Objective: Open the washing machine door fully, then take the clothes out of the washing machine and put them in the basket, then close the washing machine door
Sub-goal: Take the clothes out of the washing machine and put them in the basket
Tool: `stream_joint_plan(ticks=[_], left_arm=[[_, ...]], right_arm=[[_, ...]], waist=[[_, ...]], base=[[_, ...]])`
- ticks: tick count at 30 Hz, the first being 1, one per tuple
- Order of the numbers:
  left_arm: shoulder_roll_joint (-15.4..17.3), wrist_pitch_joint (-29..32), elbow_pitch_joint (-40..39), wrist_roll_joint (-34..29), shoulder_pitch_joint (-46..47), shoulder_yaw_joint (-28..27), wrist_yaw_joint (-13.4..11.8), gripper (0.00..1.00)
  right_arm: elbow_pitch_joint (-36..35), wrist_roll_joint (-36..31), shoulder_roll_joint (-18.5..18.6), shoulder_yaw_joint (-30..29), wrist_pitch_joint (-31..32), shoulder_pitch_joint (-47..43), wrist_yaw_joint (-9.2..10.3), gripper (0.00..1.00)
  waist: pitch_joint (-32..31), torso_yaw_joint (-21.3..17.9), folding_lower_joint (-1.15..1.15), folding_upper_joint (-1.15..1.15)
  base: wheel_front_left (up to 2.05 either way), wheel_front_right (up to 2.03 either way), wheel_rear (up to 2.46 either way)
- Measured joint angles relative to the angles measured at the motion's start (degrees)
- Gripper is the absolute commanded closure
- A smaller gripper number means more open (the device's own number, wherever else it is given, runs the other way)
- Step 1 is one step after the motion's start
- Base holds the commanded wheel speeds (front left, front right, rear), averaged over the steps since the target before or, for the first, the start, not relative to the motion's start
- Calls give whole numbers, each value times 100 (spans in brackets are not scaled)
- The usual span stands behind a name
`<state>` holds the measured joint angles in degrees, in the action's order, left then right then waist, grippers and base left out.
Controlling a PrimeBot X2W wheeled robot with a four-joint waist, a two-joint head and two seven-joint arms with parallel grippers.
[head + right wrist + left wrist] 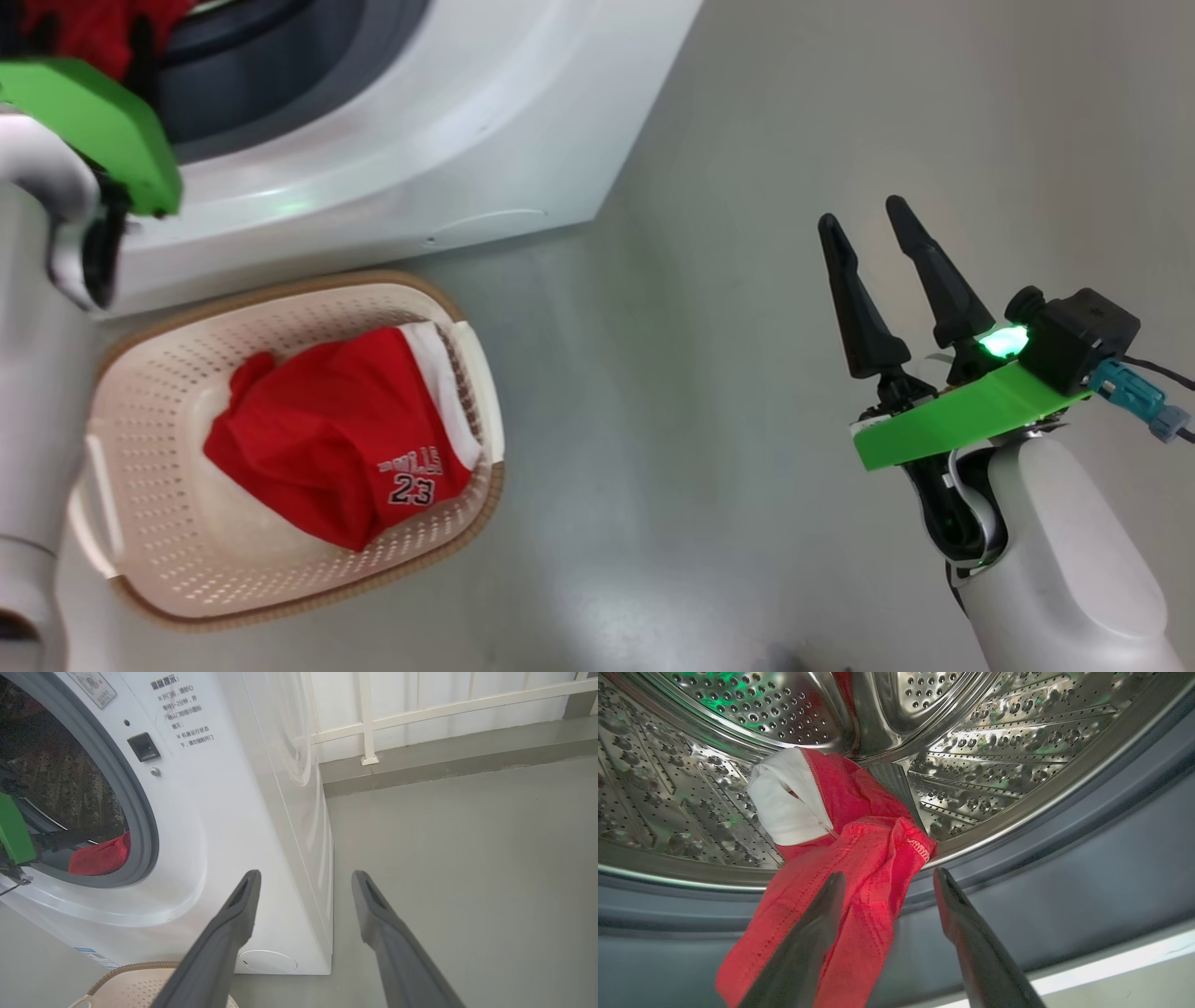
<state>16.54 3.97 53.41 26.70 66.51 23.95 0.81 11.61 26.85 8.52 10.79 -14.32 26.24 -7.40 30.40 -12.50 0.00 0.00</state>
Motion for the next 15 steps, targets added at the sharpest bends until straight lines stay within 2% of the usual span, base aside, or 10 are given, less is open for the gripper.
stream_joint_plan(ticks=[7, 15], left_arm=[[78, 75, 697, -91, 542, 46, -16, 0], [44, 275, 1362, -159, 864, 116, -224, 0]], right_arm=[[-38, 0, -93, 18, 0, 94, 0, 0], [-40, 0, -121, 31, 0, 94, 0, 0]], waist=[[194, -213, 0, 0], [282, -374, 0, 0]], base=[[0, 0, 0], [0, 0, 0]])
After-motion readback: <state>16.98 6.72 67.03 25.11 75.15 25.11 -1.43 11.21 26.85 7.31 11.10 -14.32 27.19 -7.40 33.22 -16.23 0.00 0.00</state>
